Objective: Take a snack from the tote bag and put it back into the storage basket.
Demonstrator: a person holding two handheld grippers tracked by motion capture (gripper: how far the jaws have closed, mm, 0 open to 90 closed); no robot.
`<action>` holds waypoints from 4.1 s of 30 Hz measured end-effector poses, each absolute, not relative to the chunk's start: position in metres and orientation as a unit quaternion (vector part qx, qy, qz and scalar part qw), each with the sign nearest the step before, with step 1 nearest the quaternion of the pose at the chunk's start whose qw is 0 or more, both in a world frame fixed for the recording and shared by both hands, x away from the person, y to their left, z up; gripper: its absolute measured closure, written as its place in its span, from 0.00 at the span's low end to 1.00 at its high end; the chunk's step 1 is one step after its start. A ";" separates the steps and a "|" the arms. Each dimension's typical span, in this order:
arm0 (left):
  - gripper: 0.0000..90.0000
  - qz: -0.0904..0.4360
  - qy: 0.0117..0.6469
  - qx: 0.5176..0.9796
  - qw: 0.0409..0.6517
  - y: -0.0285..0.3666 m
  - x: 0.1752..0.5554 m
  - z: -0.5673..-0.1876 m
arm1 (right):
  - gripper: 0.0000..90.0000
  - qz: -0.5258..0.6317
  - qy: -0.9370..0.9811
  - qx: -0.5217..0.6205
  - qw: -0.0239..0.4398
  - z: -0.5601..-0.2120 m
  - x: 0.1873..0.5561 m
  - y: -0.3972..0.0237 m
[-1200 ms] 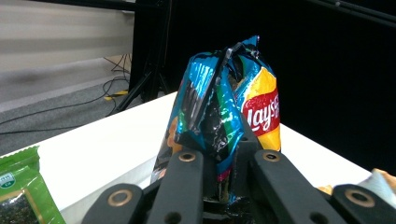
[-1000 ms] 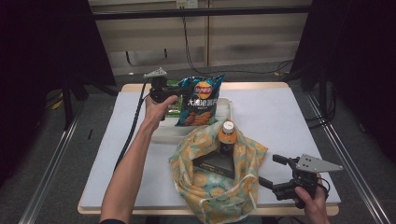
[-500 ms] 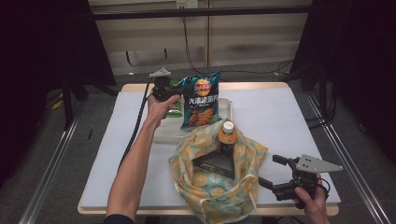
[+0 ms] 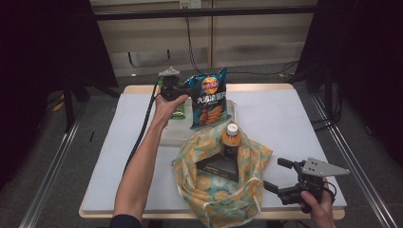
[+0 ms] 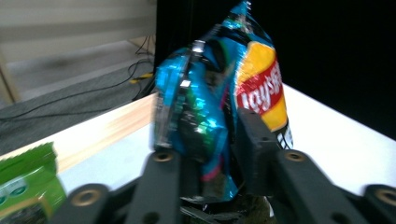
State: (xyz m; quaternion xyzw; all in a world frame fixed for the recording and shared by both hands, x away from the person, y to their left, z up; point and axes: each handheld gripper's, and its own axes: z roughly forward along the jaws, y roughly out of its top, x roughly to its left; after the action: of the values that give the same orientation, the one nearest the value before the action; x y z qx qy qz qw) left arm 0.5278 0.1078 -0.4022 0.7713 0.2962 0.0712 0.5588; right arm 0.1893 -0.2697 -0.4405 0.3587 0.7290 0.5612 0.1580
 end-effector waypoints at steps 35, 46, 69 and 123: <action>0.25 0.088 0.285 0.815 0.496 0.087 0.534 -0.408 | 0.02 0.562 0.731 0.356 0.152 -0.441 0.190 -0.270; 0.14 0.101 0.349 0.779 0.512 0.109 0.535 -0.406 | 0.02 0.562 0.731 0.356 0.151 -0.441 0.189 -0.270; 0.76 0.058 0.299 0.786 0.538 0.156 0.497 -0.401 | 0.02 0.559 0.735 0.353 0.152 -0.441 0.190 -0.266; 0.92 0.000 0.287 0.875 0.391 0.090 0.516 -0.468 | 0.02 0.557 0.734 0.358 0.152 -0.441 0.190 -0.268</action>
State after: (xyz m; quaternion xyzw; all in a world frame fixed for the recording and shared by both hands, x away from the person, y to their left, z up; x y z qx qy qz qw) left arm 0.5158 0.0903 -0.4676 0.8747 0.2867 -0.0004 0.3907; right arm 0.1903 -0.2679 -0.4413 0.3578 0.7337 0.5573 0.1521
